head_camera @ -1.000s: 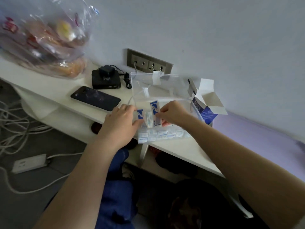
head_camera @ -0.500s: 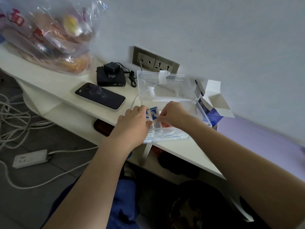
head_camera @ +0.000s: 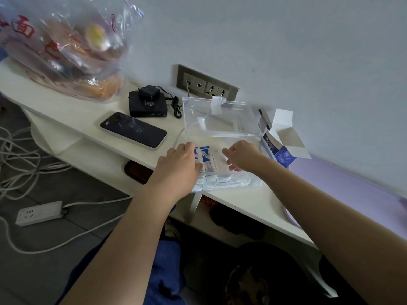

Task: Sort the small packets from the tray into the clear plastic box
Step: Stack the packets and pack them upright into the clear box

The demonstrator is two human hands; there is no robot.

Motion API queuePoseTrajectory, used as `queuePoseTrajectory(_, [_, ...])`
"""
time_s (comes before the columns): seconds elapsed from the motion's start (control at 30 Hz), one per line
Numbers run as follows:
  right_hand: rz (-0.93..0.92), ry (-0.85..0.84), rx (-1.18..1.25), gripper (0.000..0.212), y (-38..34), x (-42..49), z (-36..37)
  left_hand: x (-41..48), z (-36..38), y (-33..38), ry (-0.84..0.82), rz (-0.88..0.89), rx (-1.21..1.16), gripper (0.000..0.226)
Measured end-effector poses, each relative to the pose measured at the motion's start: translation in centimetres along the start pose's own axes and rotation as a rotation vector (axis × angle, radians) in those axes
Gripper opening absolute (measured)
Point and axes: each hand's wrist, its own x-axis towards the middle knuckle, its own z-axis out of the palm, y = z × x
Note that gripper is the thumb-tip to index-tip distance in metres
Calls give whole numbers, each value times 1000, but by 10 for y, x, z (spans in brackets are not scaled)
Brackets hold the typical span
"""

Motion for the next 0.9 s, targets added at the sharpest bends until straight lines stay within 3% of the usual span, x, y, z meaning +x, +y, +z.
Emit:
queuePoseTrajectory(0.3, [-37,-16,-72,36,-4,0,2,3,2,0,1,0,6,40])
queuePoseTrajectory(0.5, [-171,124,-187,31,-10,-5,4,3,3,0,-2,-4,-2,39])
queuePoseTrajectory(0.73, [-237,30,-252,30,-20,-8,11,3,2,1,-11,-5,-2,40])
queuePoseTrajectory(0.9, [-260,129,-296,28,-14,-8,2,3,2,0,-11,-1,-9,38])
